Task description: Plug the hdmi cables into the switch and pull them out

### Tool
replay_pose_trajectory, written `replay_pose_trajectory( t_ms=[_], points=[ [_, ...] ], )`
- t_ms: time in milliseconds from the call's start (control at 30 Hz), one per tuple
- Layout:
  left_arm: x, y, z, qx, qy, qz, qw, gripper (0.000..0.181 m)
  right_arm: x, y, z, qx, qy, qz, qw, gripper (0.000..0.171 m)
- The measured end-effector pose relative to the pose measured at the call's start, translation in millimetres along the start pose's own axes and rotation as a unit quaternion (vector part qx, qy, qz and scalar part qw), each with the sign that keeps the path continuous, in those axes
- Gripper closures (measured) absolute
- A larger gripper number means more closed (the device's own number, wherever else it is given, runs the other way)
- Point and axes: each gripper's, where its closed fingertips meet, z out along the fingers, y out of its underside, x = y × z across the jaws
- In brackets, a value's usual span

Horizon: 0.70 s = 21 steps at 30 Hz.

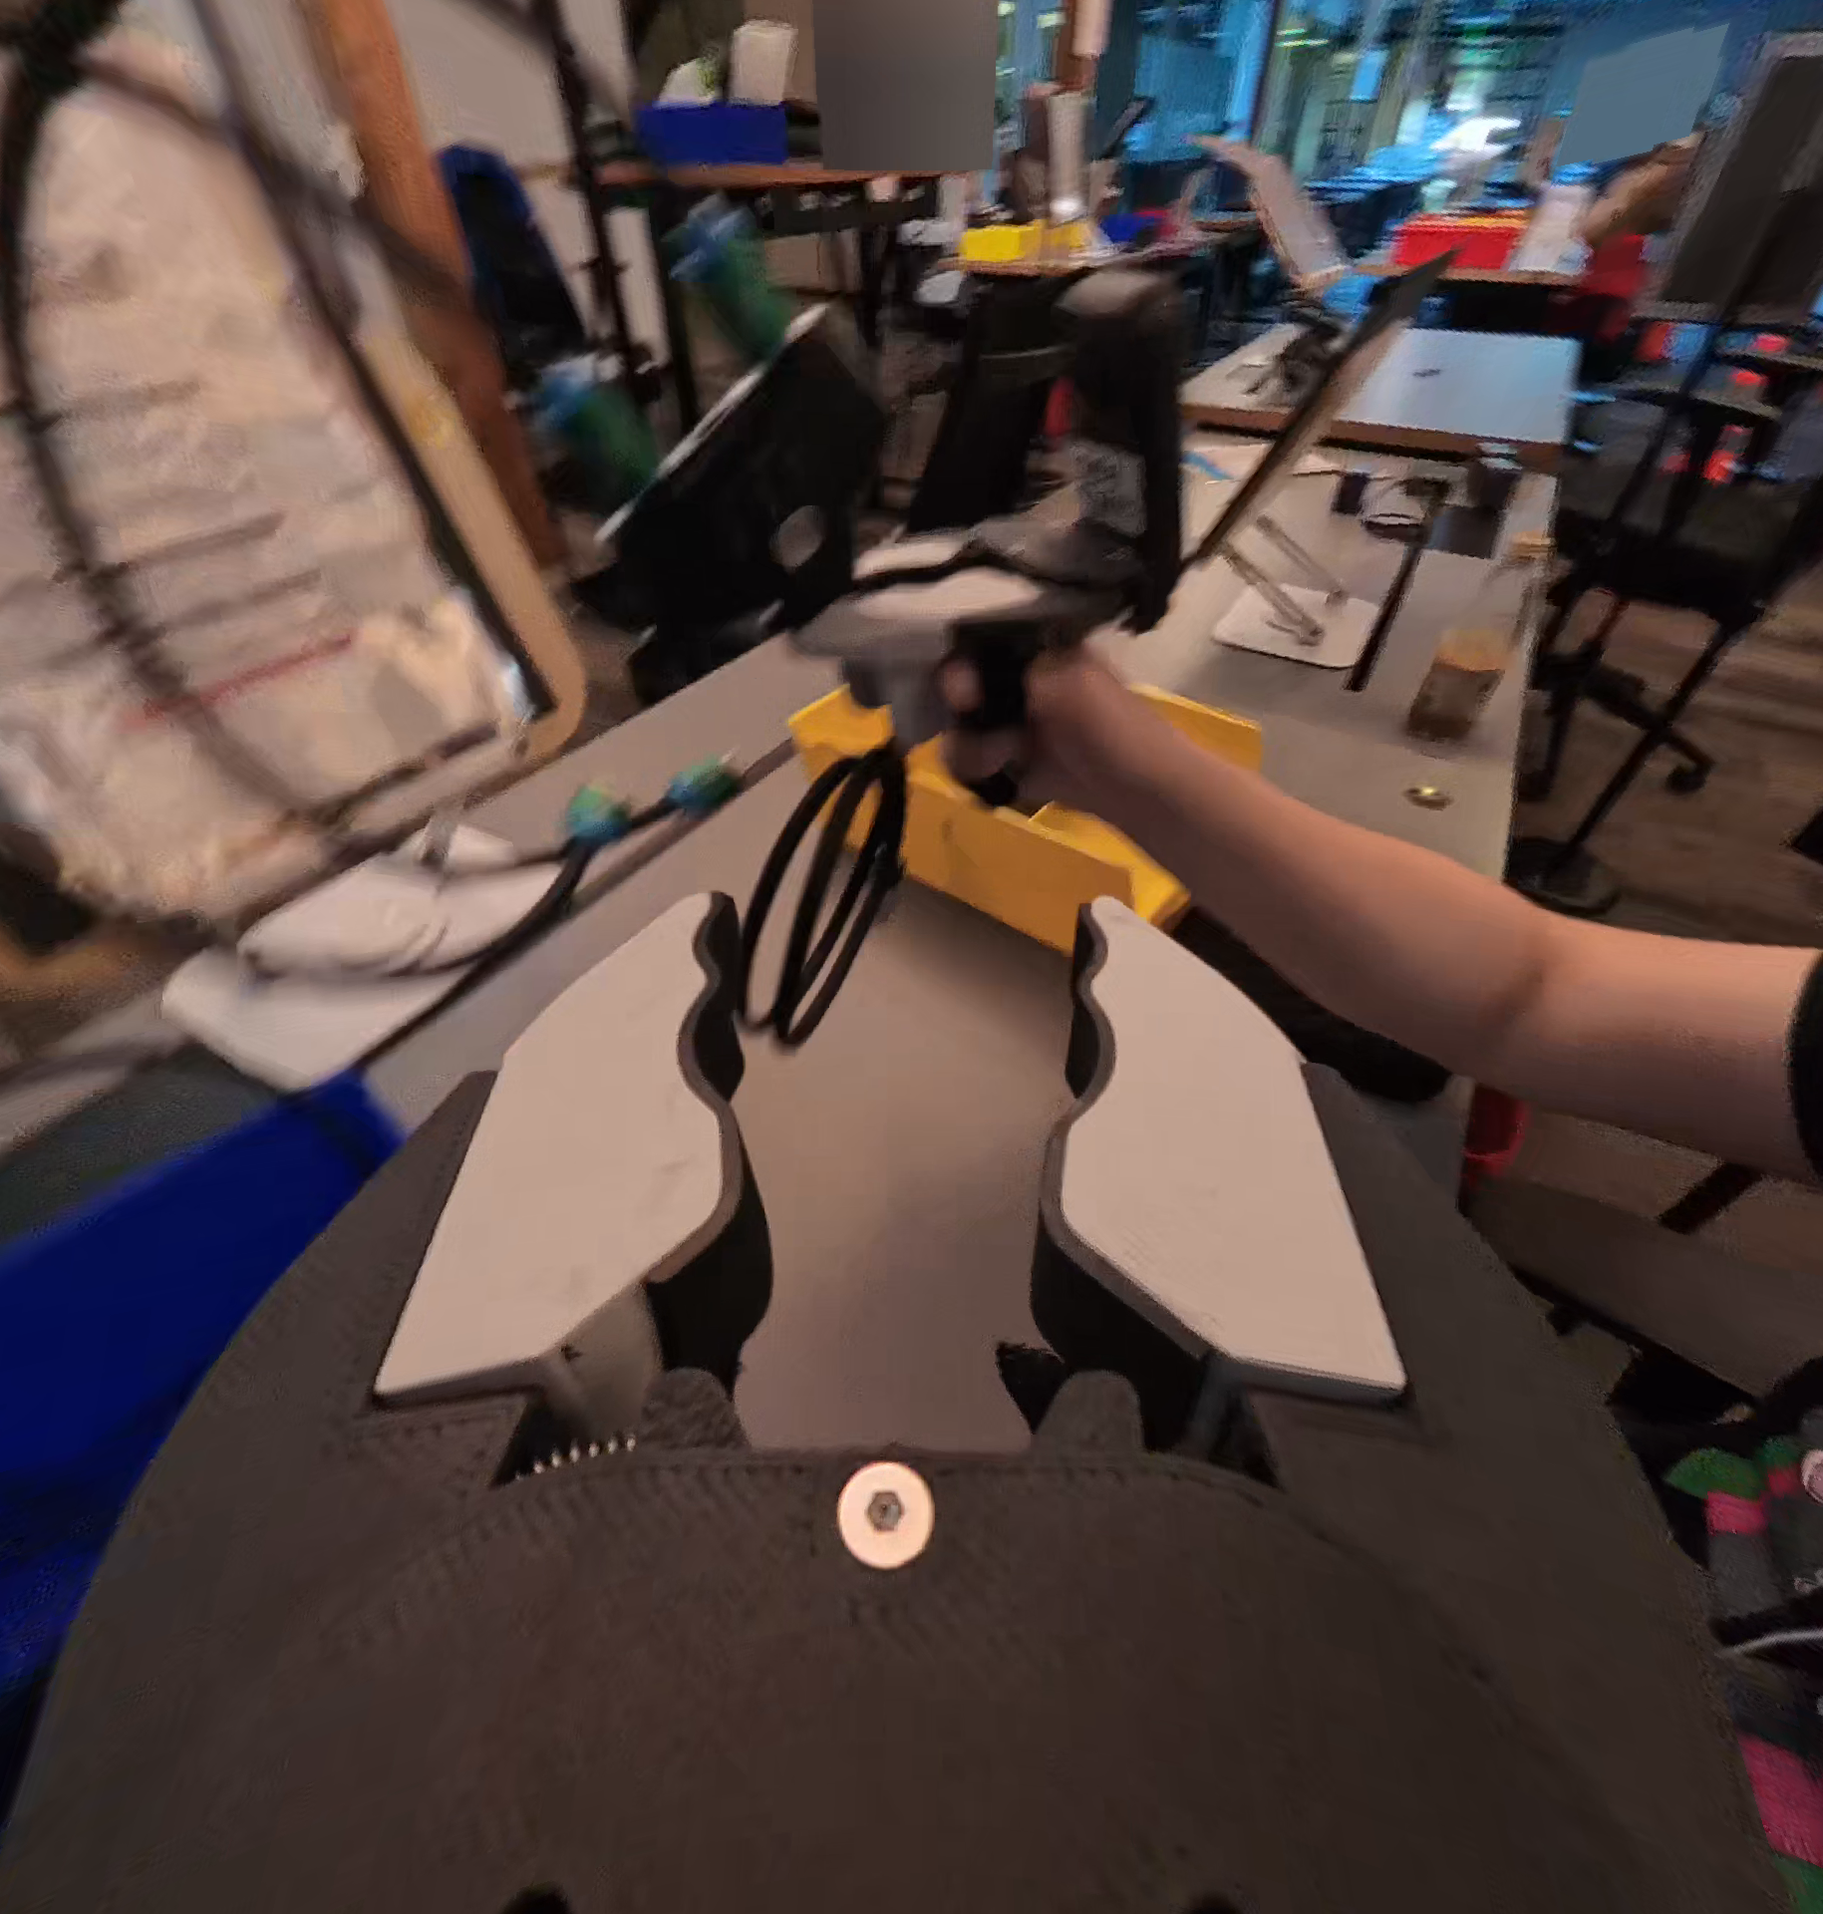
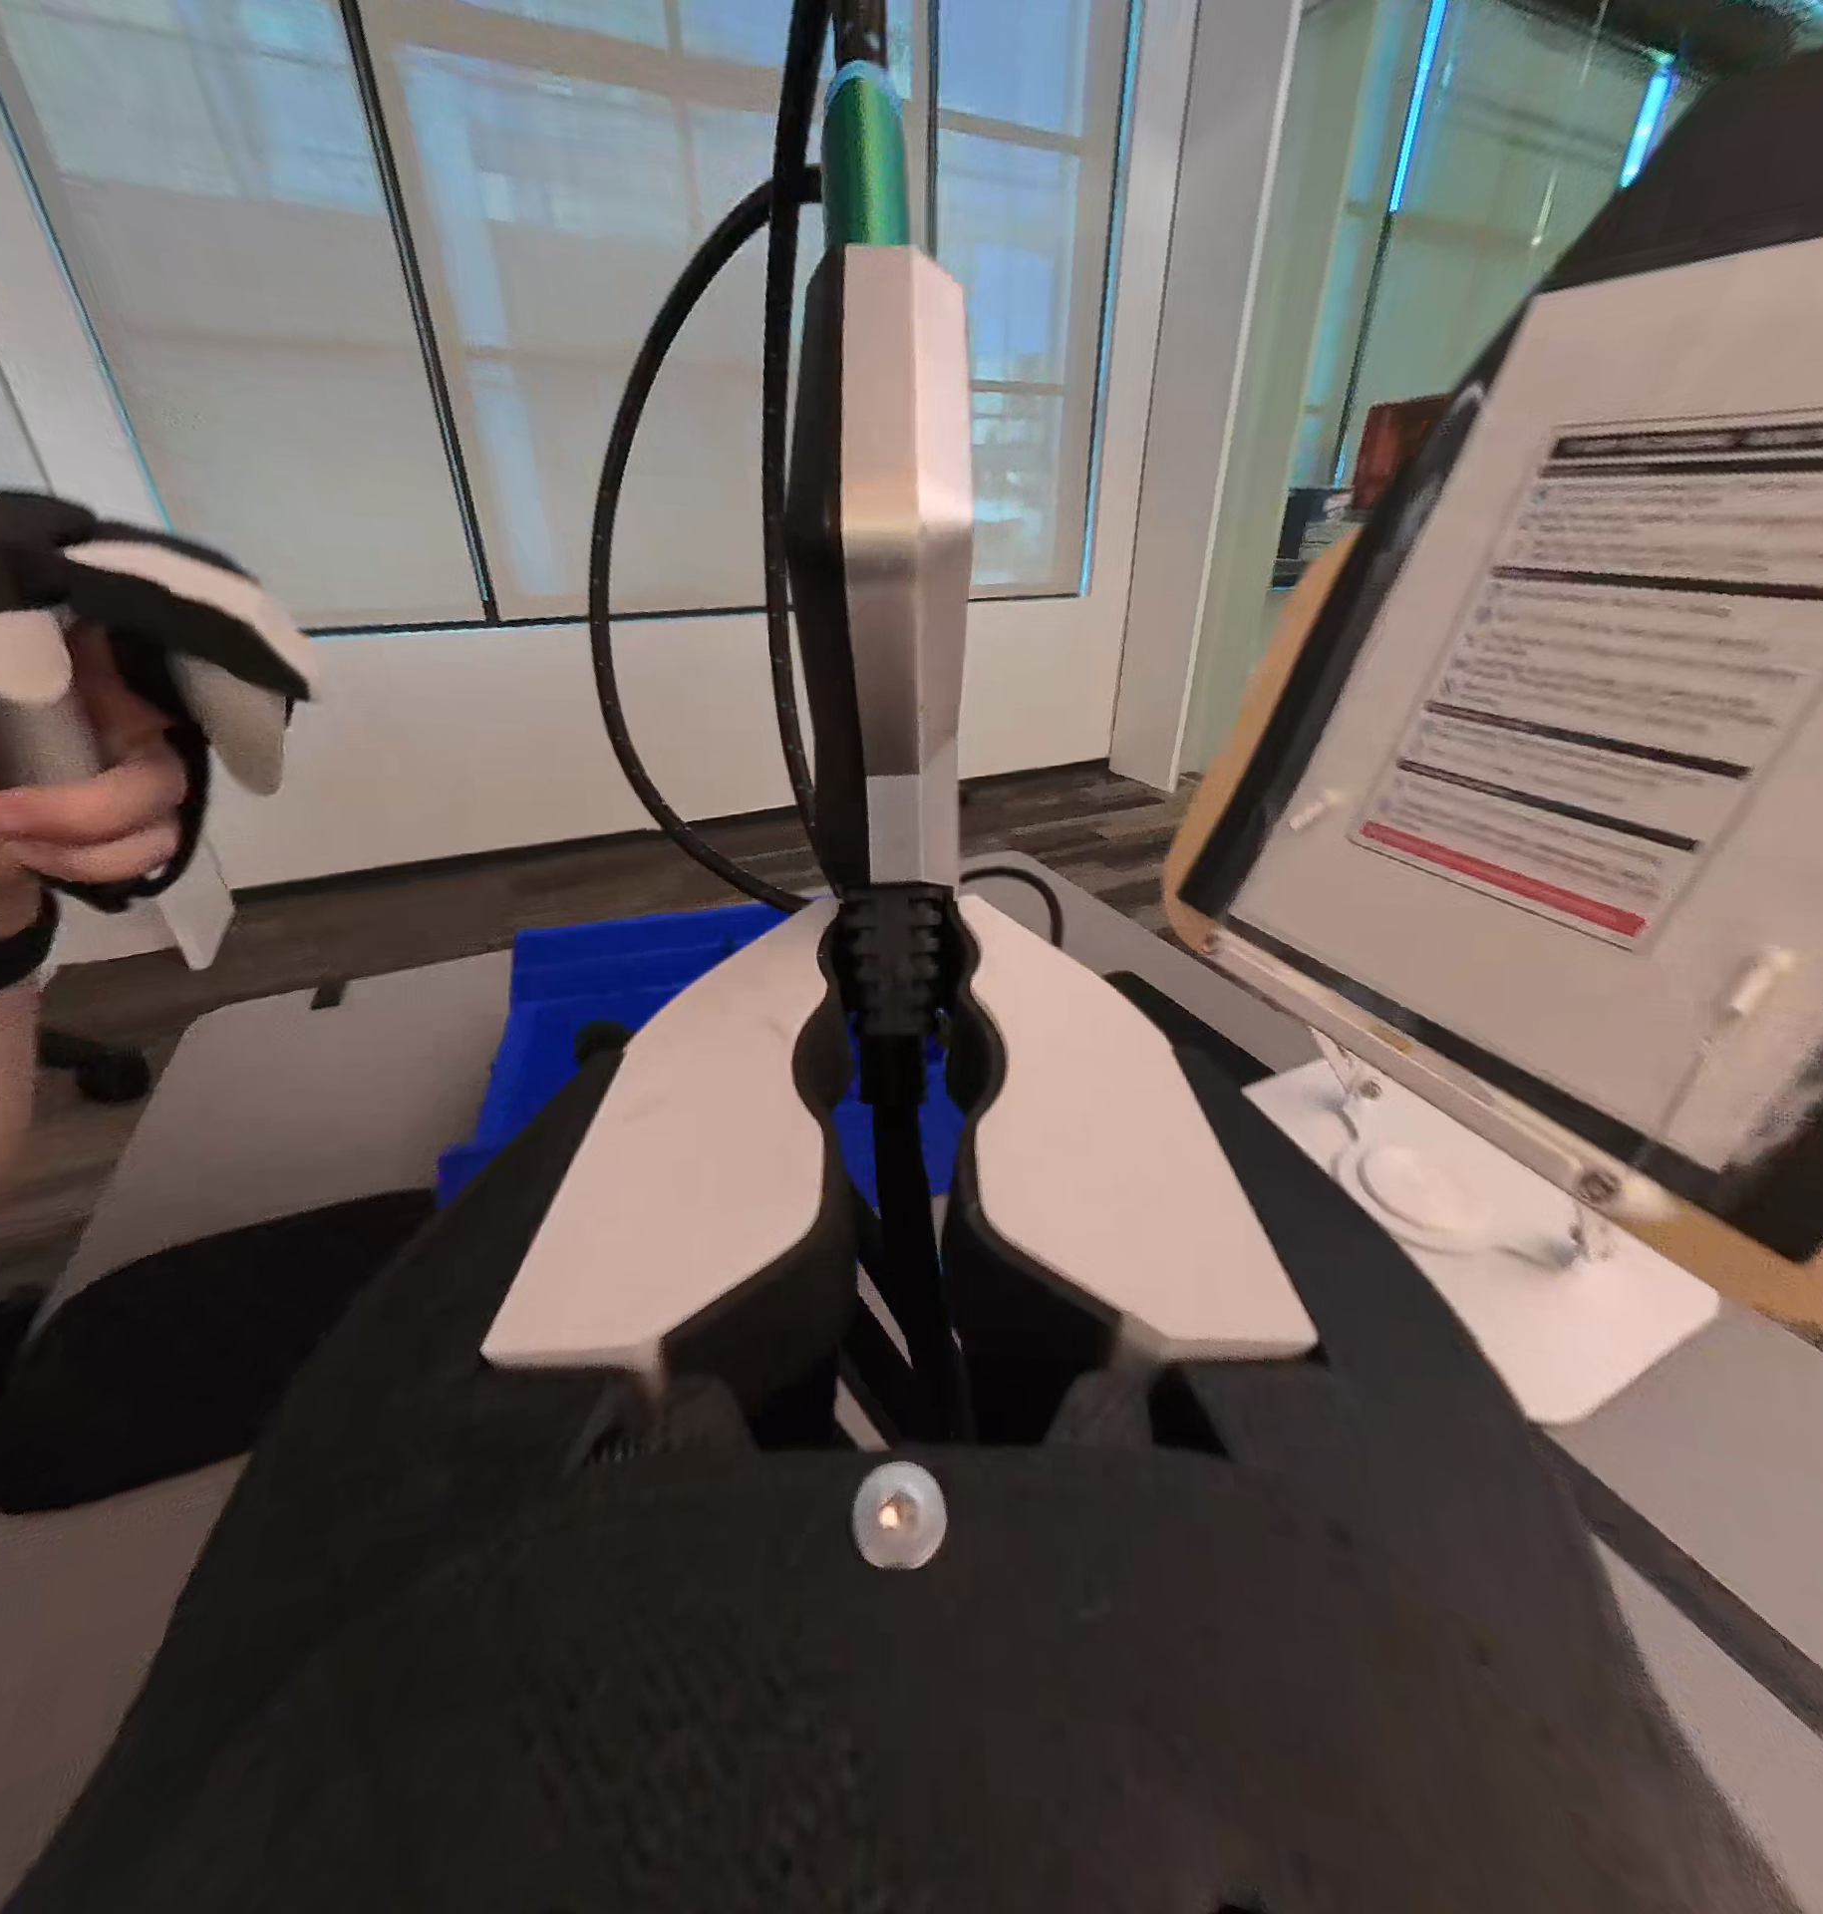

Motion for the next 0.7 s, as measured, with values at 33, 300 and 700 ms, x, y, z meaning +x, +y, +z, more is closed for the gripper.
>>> replay_pose_trajectory(
  t_ms=[33,300,700],
  points=[
    [-15.3,15.8,-9.5,-0.008,-0.034,-0.021,0.999,0.118,5.7,3.5,-6.7,0.002,0.007,-0.004,1.000,0.155],
    [-238.9,162.6,-100.9,-0.243,-0.329,-0.182,0.894,0.130,20.6,-31.0,-46.7,0.070,0.022,-0.022,0.997,0.155],
    [-246.5,275.0,-138.6,-0.500,-0.355,-0.294,0.733,0.171,12.9,-42.7,-63.4,0.068,0.029,-0.064,0.995,0.155]
  ],
)
